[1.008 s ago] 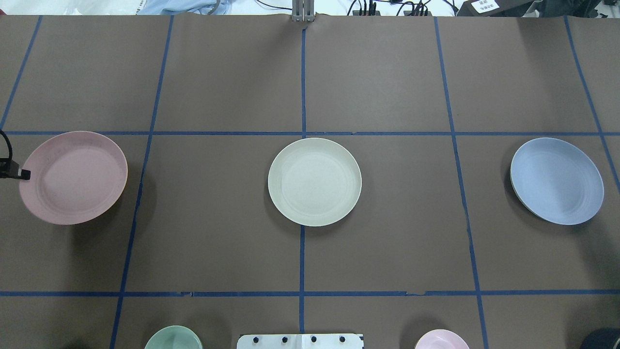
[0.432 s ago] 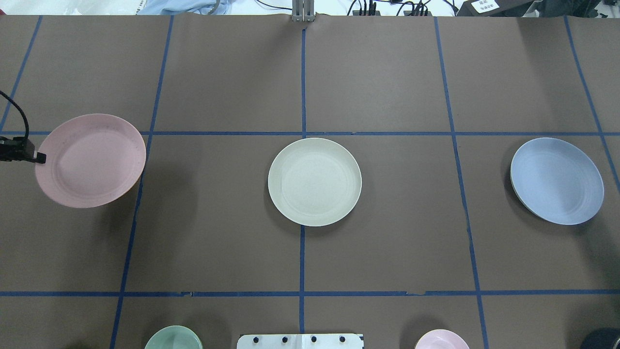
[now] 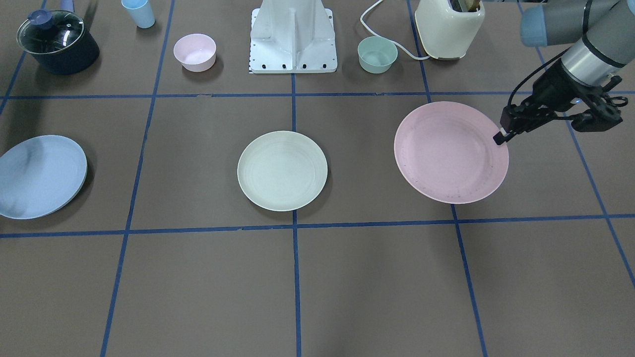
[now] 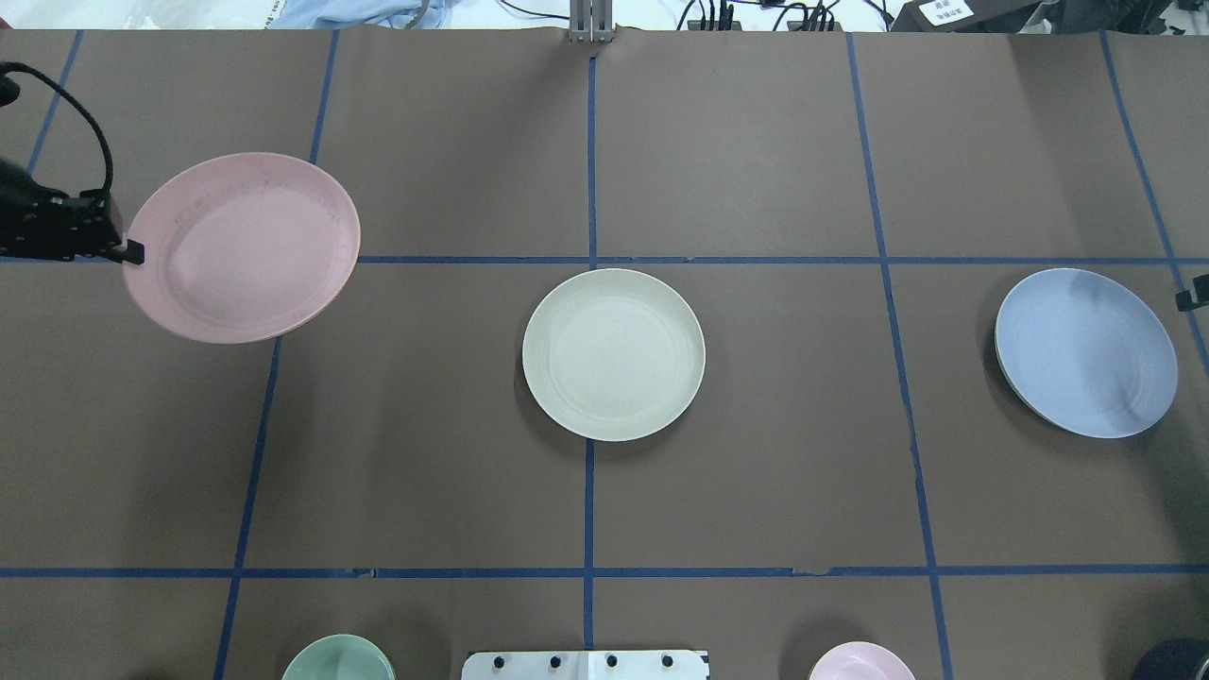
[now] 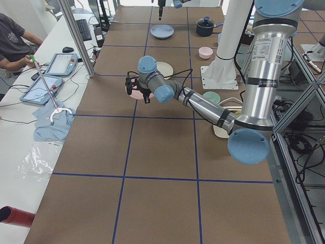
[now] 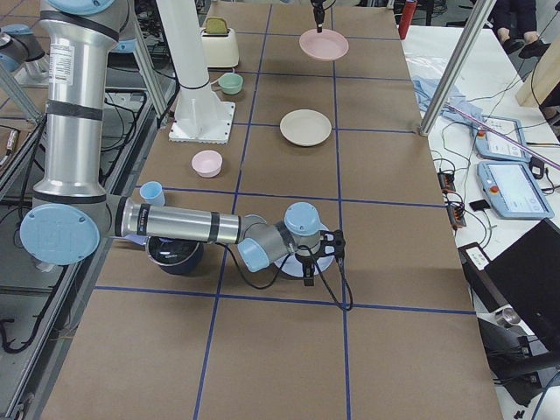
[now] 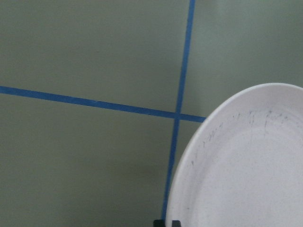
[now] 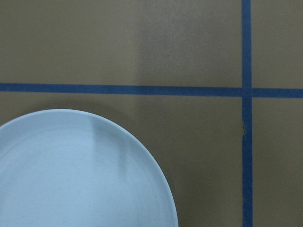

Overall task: Stack three plates with pink and blue
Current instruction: 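Lift the pink plate with the left gripper and carry it over the cream plate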

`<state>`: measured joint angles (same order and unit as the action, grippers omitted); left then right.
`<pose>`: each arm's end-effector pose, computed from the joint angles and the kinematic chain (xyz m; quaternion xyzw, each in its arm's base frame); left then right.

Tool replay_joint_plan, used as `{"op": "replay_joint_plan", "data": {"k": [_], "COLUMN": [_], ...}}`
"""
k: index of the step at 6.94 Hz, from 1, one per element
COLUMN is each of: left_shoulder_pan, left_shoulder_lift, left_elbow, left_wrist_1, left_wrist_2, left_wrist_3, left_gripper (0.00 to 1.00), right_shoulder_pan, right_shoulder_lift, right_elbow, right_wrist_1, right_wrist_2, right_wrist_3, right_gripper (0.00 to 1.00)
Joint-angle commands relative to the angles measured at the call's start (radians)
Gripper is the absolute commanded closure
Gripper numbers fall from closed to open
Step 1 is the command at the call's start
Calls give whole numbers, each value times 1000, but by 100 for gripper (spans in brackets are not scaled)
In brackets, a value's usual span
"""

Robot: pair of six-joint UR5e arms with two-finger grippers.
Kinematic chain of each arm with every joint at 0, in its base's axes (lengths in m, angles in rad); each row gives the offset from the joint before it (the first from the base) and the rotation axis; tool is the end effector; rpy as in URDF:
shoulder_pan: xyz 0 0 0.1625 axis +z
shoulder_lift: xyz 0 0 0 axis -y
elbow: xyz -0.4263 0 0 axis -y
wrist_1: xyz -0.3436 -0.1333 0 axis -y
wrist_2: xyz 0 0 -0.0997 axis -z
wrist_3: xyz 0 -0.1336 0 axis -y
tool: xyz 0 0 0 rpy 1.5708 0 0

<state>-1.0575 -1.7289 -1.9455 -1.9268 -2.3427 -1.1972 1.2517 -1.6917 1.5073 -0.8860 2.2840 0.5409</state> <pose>0.2107 -0.4555 0.3919 0.0048 0.5236 -0.1280 0.8423 -0.0889 -0.4154 0.6895 0.0699 -0.4042 0.0146 0.9119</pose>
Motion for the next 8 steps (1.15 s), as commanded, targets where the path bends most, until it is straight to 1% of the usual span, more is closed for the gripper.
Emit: {"op": "replay_joint_plan", "data": {"k": [1, 3, 4, 5, 6, 7, 8], "left_shoulder_pan": [120, 149, 152, 160, 189, 227, 244], "left_shoulder_lift": [-137, -144, -150, -170, -217, -253, -274], "left_elbow": [2, 0, 3, 14, 49, 62, 86], "left_wrist_1": [29, 37, 37, 37, 37, 38, 38], "left_wrist_2": [11, 36, 36, 36, 39, 89, 98], "left_wrist_3": [-198, -206, -206, -214, -254, -301, -323], "left_gripper": [100, 100, 100, 100, 100, 100, 100], "right_shoulder_pan": [-50, -84, -93, -95, -95, -94, -94], "right_shoulder_lift": [3, 3, 3, 1, 1, 1, 1], "right_elbow": [-62, -65, -79, -79, -81, -79, -79], "right_wrist_1": [54, 55, 55, 56, 56, 56, 56], "right_wrist_2": [-23, -26, -24, -20, -27, -27, -26], "right_wrist_3": [16, 14, 16, 17, 17, 16, 16], "right_gripper": [0, 2, 8, 23, 53, 81, 100]}}
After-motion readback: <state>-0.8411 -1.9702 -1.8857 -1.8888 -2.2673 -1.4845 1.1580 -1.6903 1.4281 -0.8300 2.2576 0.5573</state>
